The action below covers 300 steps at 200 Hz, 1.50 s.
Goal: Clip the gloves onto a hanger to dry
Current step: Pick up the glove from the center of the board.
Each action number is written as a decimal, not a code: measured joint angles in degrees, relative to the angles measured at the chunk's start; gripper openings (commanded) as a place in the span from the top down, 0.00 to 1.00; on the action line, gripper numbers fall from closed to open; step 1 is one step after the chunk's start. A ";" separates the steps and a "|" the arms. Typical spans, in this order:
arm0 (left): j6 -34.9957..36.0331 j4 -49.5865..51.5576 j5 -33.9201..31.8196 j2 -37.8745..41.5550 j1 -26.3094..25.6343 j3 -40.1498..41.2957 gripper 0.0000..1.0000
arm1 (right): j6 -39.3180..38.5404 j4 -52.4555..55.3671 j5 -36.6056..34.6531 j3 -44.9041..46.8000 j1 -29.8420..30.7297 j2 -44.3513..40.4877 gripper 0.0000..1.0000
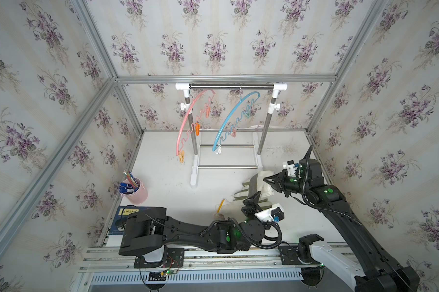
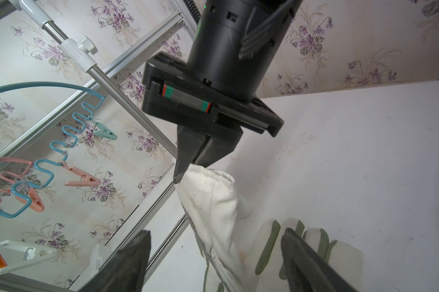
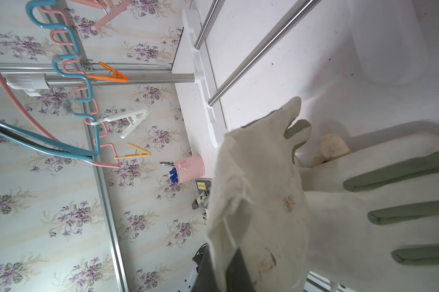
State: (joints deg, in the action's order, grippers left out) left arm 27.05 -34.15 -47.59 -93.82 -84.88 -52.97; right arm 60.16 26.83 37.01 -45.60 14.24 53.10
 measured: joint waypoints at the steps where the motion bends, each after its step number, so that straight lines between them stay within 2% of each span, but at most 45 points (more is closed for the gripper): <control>1: 0.00 -0.20 -0.09 -0.17 0.00 -0.02 0.22 | 0.11 -0.02 -0.02 0.00 0.00 -0.02 1.00; 20: 0.00 -2.12 -0.85 -2.36 0.00 -0.85 0.29 | 1.86 -0.09 -0.28 0.35 0.00 -0.63 1.00; 55: 0.57 -4.46 -2.93 -5.70 0.17 -2.34 0.33 | 4.20 0.02 -0.20 0.61 0.00 -2.16 1.00; 91: 2.29 -8.59 -6.67 -7.65 0.76 -2.91 0.41 | 5.09 0.22 0.48 0.61 0.00 -3.02 1.00; 111: 4.70 -12.04 -8.94 -9.07 1.11 -3.21 0.44 | 5.46 0.37 1.16 0.61 0.00 -3.23 1.00; 114: 5.11 -12.57 -9.16 -9.27 1.18 -3.26 0.48 | 5.46 0.39 1.27 0.61 0.00 -3.26 1.00; 130: 7.48 -15.54 -10.36 -10.64 1.38 -3.65 0.53 | 5.64 0.44 1.42 0.70 0.00 -3.37 1.00; 169: 12.17 -21.22 -12.02 -13.27 1.42 -4.22 0.57 | 5.70 0.48 2.51 0.68 0.00 -3.61 1.00; 218: 14.86 -24.46 -13.00 -13.57 2.08 -4.63 0.84 | 5.81 0.37 3.15 0.55 0.00 -3.63 1.00; 235: 15.23 -24.30 -13.68 -13.14 2.25 -4.72 0.96 | 5.79 0.22 3.13 0.70 0.00 -3.65 1.00; 246: 15.43 -23.71 -13.90 -12.41 2.32 -4.72 1.00 | 5.75 0.24 3.10 0.72 0.00 -3.61 0.85; 255: 15.47 -22.97 -13.86 -11.52 2.36 -4.48 1.00 | 5.60 0.28 3.13 0.72 0.00 -3.58 0.56; 261: 15.32 -22.45 -13.66 -10.73 2.45 -4.11 1.00 | 5.35 0.52 3.02 0.57 0.00 -3.54 0.44; 277: 13.73 -19.76 -13.00 -7.74 2.47 -2.73 1.00 | 2.64 1.99 1.77 -0.87 0.00 -3.06 0.29; 300: 9.90 -12.39 -10.51 -0.76 2.69 -0.04 1.00 | -3.85 5.20 -2.03 -6.10 0.04 -1.88 0.23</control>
State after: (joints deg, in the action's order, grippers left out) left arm 36.95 -46.54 -58.11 -94.59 -82.19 -53.01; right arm 56.31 32.03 34.98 -51.70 14.28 51.22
